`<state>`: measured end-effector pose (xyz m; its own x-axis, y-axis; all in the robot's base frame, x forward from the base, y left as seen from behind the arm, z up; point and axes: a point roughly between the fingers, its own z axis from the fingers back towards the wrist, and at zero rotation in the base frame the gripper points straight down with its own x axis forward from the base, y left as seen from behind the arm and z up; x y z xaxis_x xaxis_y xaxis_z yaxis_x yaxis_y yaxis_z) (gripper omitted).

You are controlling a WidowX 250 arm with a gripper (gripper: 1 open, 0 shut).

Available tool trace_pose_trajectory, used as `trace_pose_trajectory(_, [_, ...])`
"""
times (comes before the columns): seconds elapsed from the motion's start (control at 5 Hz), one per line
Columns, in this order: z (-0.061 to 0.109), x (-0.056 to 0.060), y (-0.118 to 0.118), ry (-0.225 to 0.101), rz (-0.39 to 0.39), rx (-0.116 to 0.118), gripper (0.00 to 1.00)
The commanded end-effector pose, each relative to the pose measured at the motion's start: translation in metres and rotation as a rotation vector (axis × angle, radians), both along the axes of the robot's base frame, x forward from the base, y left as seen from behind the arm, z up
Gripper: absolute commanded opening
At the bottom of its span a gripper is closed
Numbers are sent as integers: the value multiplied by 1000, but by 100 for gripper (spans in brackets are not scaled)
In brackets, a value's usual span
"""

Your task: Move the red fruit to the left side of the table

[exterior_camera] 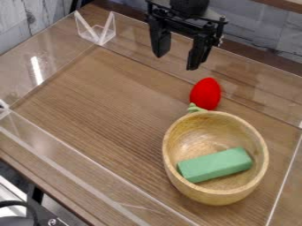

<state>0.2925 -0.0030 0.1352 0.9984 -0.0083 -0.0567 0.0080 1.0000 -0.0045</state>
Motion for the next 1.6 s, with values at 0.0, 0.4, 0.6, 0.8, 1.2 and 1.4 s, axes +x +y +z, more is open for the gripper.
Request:
trace_pose_trajectory(0.0, [-12,-1,-3,10,-25,-5,100])
trace_pose_trajectory(0.4, [-45,18,-22,-5,-84,-11,100])
trace_pose_trajectory(0.6, [-54,28,-29,-22,-106,-15,100])
trace_pose_trajectory(0.8, [-61,43,-35,-34,-63,-15,100])
trace_pose_trajectory(1.2, [-81,60,-40,-38,11,-18,100])
trace_pose_trajectory(1.4, [-83,62,-42,-57,48,-21,100])
